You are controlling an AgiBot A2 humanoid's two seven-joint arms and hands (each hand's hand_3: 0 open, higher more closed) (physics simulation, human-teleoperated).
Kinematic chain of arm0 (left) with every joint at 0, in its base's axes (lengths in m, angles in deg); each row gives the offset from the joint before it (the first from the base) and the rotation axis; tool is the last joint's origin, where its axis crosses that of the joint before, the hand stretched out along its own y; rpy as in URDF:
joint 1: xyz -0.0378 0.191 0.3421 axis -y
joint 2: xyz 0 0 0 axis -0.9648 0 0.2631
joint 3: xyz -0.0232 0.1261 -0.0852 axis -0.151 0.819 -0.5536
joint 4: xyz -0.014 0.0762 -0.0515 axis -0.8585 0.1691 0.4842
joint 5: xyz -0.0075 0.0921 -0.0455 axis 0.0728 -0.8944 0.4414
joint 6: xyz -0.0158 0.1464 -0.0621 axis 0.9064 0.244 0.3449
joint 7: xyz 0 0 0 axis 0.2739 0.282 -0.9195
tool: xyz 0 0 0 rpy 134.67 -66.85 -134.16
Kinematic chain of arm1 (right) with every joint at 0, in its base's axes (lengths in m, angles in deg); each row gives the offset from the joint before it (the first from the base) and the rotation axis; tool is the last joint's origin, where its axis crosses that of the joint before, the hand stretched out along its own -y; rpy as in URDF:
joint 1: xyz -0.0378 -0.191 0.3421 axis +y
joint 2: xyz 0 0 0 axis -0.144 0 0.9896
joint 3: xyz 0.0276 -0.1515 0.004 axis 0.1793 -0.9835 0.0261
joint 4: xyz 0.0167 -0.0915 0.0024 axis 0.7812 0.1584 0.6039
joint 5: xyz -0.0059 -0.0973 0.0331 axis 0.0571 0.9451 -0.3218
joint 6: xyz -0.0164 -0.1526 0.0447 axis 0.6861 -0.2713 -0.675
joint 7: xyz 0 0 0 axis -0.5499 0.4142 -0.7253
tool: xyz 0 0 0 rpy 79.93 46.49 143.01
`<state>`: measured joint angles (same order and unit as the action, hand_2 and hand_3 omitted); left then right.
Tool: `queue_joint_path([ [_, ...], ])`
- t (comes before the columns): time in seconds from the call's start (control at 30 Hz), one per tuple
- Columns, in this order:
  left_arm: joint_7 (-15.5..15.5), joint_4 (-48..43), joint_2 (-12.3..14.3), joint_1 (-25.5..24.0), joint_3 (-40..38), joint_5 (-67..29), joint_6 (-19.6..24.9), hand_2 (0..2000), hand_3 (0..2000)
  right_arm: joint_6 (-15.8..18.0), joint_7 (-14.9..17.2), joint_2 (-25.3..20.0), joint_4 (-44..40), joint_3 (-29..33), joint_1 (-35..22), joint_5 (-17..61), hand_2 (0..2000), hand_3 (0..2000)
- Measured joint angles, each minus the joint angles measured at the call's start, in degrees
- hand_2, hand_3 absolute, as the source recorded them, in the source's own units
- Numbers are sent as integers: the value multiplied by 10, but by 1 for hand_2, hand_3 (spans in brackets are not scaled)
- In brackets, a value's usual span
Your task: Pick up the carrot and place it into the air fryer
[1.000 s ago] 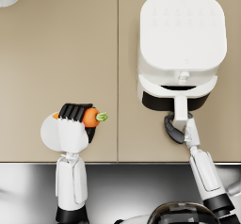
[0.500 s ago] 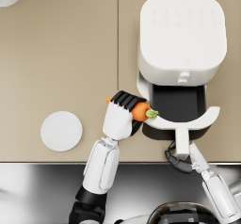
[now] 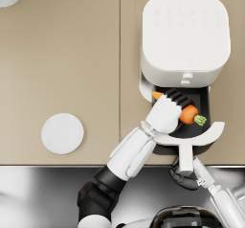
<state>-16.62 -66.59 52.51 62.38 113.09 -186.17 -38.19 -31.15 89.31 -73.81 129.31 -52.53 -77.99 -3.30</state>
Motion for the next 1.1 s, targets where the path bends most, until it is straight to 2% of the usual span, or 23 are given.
queue_joint_path([
  [0.03, 0, 10, 2, -1, 1, 0, 0, 639, 1673, 0, 0, 0, 0, 0, 0, 0, 2000, 2000],
  [0.07, 0, 16, 2, -3, 1, 0, -4, 0, 1347, 0, 0, 0, 0, 0, 0, 0, 2000, 2000],
  [0.17, 0, 17, -7, -20, 1, 0, -4, 0, 367, 0, 0, 1, 1, 0, 1, 0, 2000, 2000],
  [0.2, -1, 4, -13, -27, -1, -1, -19, 0, 40, 2, 0, 1, 2, 0, 2, 0, 2000, 2000],
  [0.3, -1, -70, -48, -67, -15, -1, -62, 0, 0, 11, -2, 4, 4, 2, 4, 0, 2000, 2000],
  [0.47, -15, -236, -171, -191, -103, 0, -103, 0, 0, 17, -3, -3, -1, 5, 3, 0, 2000, 2000],
  [0.57, -9, -300, -240, -282, -183, 0, -66, 0, 0, 32, -4, -45, -35, 22, -16, 0, 2000, 2000],
  [0.67, -3, -342, -284, -353, -250, 0, -33, 0, 0, 68, -1, -118, -101, 60, -57, 1, 2000, 2000],
  [0.73, -2, -355, -298, -382, -284, 0, -24, 0, 0, 86, 6, -161, -148, 84, -88, 2, 2000, 2000],
  [0.83, -1, -361, -307, -411, -326, 0, -18, 0, 0, 104, 9, -192, -199, 104, -127, 3, 2000, 2000],
  [0.9, -1, -362, -308, -422, -353, 0, -16, 0, 0, 108, 10, -200, -225, 108, -148, 3, 2000, 2000],
  [1.0, 0, -362, -306, -430, -388, 0, -15, 0, 0, 96, 9, -204, -248, 106, -173, 3, 2000, 2000],
  [1.03, 0, -362, -305, -431, -398, 0, -15, 0, 0, 84, 7, -184, -251, 86, -184, 4, 2000, 2000],
  [1.1, 0, -367, -303, -435, -418, 0, -15, 0, 0, 81, 5, -189, -261, 88, -191, 3, 2000, 2000],
])
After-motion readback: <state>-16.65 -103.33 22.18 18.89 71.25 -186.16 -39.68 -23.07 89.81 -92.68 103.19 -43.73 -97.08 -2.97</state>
